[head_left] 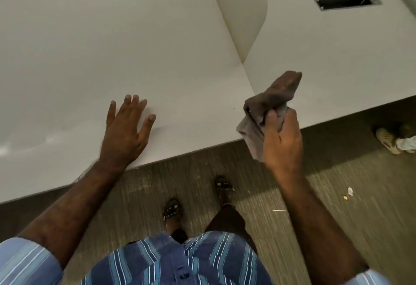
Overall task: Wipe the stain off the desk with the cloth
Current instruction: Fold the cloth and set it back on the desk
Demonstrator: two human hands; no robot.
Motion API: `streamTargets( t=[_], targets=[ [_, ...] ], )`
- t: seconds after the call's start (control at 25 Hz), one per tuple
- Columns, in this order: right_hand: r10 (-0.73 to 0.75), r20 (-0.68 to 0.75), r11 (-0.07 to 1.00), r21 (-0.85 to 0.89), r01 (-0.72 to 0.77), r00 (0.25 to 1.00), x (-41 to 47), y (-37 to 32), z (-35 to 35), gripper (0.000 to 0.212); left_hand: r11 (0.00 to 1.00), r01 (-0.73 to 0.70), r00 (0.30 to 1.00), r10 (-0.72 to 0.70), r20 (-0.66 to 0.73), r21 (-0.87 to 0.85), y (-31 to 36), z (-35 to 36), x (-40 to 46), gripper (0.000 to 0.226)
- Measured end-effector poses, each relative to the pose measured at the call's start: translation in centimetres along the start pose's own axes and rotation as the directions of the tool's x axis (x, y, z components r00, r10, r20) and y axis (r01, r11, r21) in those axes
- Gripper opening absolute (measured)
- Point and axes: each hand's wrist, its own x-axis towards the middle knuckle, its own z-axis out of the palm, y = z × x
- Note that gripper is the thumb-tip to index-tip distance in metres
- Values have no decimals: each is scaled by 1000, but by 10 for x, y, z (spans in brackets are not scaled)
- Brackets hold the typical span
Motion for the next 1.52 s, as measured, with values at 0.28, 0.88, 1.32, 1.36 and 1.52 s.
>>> streamTargets(
  t=[0.28, 0.88, 1.32, 1.36, 1.52],
  targets=[
    [-272, 265, 842, -401, 362, 925, 91, -12, 108, 51, 994, 102, 994, -103, 23, 34, -16, -8, -12, 65],
    [-353, 486, 882, -113, 458, 799, -121, -43, 98, 51, 814, 393, 919, -329, 218, -427, 57, -47, -67, 60],
    [-476, 407, 879, 218, 423, 779, -64, -103, 33, 119, 822, -133, 967, 229, 107, -554, 89, -147, 2, 15],
    [-516, 413, 856, 208, 474, 751, -51, -110, 26, 122, 819, -227, 936, 334, 114, -527, 90, -156, 10, 16],
    [-511, 530, 854, 218, 473, 677, -6, -135, 10, 84, 781, -437, 816, 553, 169, -446, 91, -181, 46, 30]
  ],
)
